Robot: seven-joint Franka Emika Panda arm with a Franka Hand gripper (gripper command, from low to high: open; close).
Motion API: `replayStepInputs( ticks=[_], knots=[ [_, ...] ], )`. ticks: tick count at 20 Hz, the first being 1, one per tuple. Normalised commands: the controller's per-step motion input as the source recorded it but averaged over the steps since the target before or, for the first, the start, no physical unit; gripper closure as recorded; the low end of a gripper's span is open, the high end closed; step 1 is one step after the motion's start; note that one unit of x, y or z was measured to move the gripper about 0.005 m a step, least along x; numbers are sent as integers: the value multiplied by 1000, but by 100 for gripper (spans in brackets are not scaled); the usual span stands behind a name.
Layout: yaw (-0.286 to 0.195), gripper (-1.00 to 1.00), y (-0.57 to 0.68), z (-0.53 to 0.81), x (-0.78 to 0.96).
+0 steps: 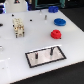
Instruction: Insert the blue gear onto the right peg, followed by the red gear
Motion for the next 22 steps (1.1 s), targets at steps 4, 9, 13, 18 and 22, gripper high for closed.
replayStepInputs(
  ticks=[4,9,13,18,22],
  knots=[
    [0,-100,634,-116,-624],
    [0,-100,630,-105,-637],
    [0,-100,642,-178,-629],
    [0,-100,648,-268,-614],
    [0,-100,642,-310,-498]
  ],
)
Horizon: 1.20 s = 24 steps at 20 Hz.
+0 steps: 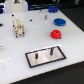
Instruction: Insert the blue gear onto the right peg, followed by the red gear
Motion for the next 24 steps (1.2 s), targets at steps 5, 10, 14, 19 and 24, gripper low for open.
replayStepInputs(
  ticks=[5,10,14,19,24],
  knots=[
    [0,-100,521,-424,-451],
    [0,-100,342,-523,-460],
    [0,-100,9,-574,-409],
    [0,-100,-255,-529,-297],
    [0,-100,-275,-536,-112]
  ],
)
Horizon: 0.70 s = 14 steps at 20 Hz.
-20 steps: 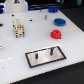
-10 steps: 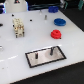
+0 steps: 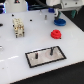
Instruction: Insert the blue gear onto the right peg, followed by the red gear
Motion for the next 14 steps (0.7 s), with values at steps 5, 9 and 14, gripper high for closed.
replayStepInputs(
  ticks=[5,9,14],
  knots=[
    [0,-100,-134,-365,-182],
    [0,-100,-79,-12,-195],
    [0,100,-49,-127,-196]
  ],
)
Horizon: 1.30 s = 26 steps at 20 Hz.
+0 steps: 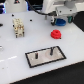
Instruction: Insert the blue gear onto the right peg, followed by the red gear
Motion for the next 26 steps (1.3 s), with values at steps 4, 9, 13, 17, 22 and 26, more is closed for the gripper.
replayStepInputs(
  ticks=[4,9,13,17,22,26],
  knots=[
    [0,100,13,-61,-130],
    [0,100,8,-46,-96],
    [0,100,-25,-85,-148],
    [0,100,-56,123,-49],
    [0,100,-194,556,340],
    [0,100,-282,624,543]
  ],
)
